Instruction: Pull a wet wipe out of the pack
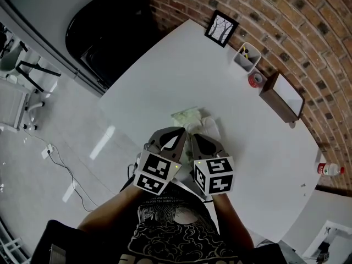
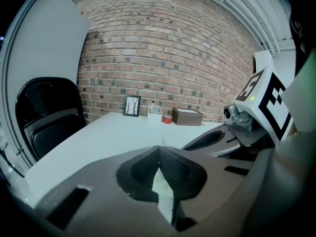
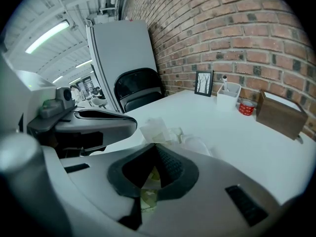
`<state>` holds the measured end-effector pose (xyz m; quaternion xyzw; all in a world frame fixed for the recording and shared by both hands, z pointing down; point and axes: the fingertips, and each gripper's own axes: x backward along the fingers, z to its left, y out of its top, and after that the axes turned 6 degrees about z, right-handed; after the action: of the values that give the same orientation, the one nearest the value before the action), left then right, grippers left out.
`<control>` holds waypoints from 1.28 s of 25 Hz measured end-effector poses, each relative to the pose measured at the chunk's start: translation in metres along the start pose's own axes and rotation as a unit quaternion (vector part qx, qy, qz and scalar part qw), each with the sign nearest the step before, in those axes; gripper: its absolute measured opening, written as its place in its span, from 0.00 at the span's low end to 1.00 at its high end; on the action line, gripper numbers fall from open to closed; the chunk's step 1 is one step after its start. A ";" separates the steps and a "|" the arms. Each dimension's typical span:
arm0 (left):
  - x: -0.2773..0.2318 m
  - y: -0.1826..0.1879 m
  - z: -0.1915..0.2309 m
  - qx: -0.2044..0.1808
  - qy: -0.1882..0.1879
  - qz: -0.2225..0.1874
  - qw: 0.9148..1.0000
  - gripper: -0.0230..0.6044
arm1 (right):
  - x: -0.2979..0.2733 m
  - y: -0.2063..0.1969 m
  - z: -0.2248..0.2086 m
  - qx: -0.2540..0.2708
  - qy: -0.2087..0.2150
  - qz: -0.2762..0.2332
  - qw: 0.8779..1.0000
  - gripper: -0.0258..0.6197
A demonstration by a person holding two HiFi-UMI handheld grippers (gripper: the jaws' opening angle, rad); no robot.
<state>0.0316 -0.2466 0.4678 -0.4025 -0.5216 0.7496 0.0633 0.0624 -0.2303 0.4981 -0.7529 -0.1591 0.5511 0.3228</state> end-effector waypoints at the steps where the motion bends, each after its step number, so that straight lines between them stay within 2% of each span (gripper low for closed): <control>1: 0.001 0.001 -0.001 0.000 0.000 -0.001 1.000 0.06 | 0.001 0.001 0.000 -0.003 0.001 -0.002 1.000 0.06; 10: 0.005 0.004 -0.014 -0.003 0.001 -0.005 1.000 0.06 | 0.016 0.007 -0.002 -0.010 0.002 -0.022 1.000 0.06; 25: 0.018 0.004 -0.026 0.015 0.011 -0.004 1.000 0.06 | 0.043 0.020 0.004 -0.005 0.011 -0.055 0.998 0.06; 32: 0.026 0.001 -0.029 0.040 0.013 -0.006 0.999 0.06 | 0.052 0.023 0.008 0.000 0.009 -0.068 0.998 0.06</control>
<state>0.0341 -0.2123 0.4490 -0.4066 -0.4927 0.7640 0.0905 0.0695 -0.2140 0.4437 -0.7452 -0.2073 0.5211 0.3608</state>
